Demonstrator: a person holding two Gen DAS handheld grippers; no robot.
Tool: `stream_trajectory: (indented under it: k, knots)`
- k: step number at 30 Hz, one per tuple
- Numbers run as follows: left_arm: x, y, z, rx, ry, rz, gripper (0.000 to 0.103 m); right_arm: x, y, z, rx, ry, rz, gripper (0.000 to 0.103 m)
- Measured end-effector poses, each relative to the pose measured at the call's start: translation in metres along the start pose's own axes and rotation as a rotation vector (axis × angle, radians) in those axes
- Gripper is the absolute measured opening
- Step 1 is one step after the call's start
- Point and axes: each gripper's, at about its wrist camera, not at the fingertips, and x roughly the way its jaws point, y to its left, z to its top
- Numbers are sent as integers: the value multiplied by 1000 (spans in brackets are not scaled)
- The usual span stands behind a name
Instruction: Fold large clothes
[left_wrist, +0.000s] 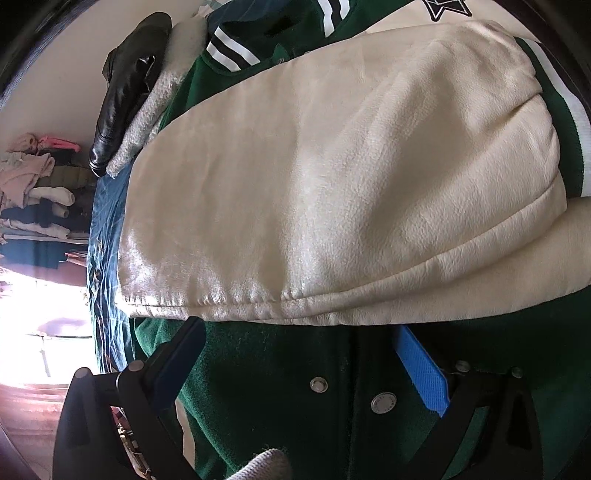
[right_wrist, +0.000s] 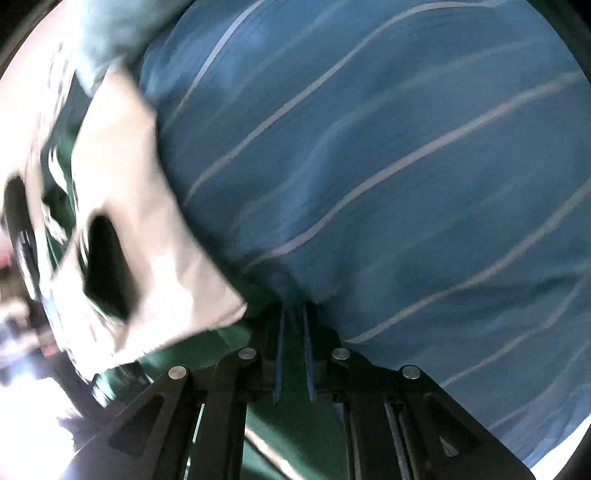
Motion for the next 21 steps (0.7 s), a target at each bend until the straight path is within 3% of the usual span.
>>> stream_trajectory:
  k: [3,5,6,7,8,10,15,18,21]
  knots:
    - [-1,4,0,-8,9,-17,103,-5,-2,2,-40,28,1,14]
    - [-4,12,-1,-31,20,-32,103,17,20,-8,-99,101,-26,32]
    - [-5,17,-2,-48,24,-40,103,29,19,-11,-114,146,-24,46]
    - [-5,23,-5,-68,31,-47,103,42,20,-16,-137,184,-32,46]
    - [-3,26,-7,-79,40,-48,103,47,23,-19,-179,162,-58,46]
    - [6,31,-14,-95,66,-62,103,44,29,-22,-237,117,-126,33]
    - [7,42,-16,-94,64,-103,103,41,46,-22,-196,140,-183,31]
    - [-8,67,-24,-122,46,-130,103,30,68,-26,-164,176,-158,34]
    - [-18,91,-41,-154,49,-133,103,7,86,-56,-217,174,-136,53]
